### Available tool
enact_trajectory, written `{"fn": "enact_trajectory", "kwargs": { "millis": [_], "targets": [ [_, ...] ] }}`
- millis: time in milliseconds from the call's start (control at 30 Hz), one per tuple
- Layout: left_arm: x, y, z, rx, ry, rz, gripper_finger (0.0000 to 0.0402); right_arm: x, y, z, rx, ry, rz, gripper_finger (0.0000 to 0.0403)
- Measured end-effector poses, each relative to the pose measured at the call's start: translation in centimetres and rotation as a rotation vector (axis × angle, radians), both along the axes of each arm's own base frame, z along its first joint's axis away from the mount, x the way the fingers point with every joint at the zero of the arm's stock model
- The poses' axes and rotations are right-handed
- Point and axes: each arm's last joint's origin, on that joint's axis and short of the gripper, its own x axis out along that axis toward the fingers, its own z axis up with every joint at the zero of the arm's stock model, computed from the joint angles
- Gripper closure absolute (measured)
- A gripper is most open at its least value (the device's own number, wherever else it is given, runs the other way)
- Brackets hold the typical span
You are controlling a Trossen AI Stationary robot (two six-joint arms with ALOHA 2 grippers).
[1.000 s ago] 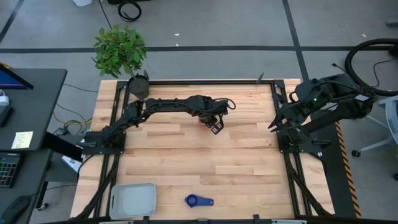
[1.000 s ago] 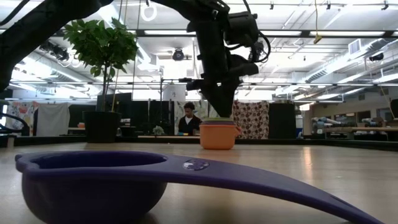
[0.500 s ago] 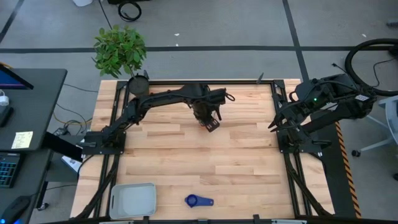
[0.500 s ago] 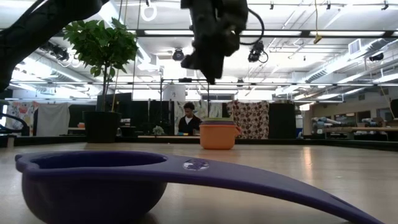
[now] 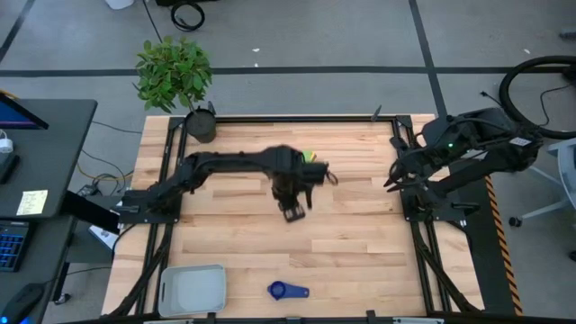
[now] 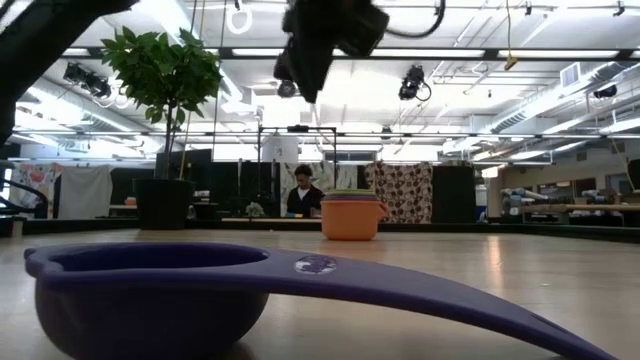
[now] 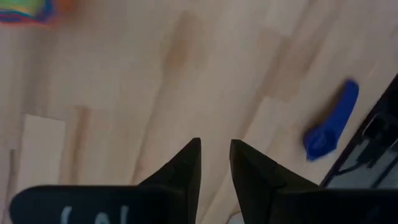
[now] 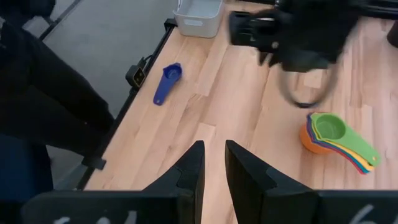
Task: Nest measuring cups in basket
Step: Stack the dark blue measuring cup on top of the green measuring cup
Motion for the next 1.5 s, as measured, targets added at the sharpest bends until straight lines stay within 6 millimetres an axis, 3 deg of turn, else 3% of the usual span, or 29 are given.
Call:
{"fn": "enact_trajectory", "kwargs": {
  "millis": [400, 800, 967, 1033, 1500],
  "targets": [
    [-1.0, -8.3, -0.1, 0.109, -0.005, -0.134, 0.0319, 5.9, 2.0, -1.6, 0.01, 0.076, 0.03, 0.0338],
    [-2.3, -14.6, -0.4, 0.155, -0.054, -0.135, 0.0336, 8.1, 3.9, -2.4, 0.107, 0.132, 0.072, 0.0367],
    [-2.8, -15.8, -0.4, 0.206, -0.071, -0.124, 0.0391, 7.8, 4.2, -2.0, 0.128, 0.102, 0.088, 0.0383],
    [-2.7, -16.1, -0.3, 0.204, -0.086, -0.132, 0.0393, 7.8, 4.3, -1.8, 0.144, 0.087, 0.085, 0.0388],
    [-2.5, -17.3, -0.6, 0.086, -0.099, -0.133, 0.0287, 7.7, 5.3, -1.4, 0.164, 0.043, 0.126, 0.0391]
  ]
}}
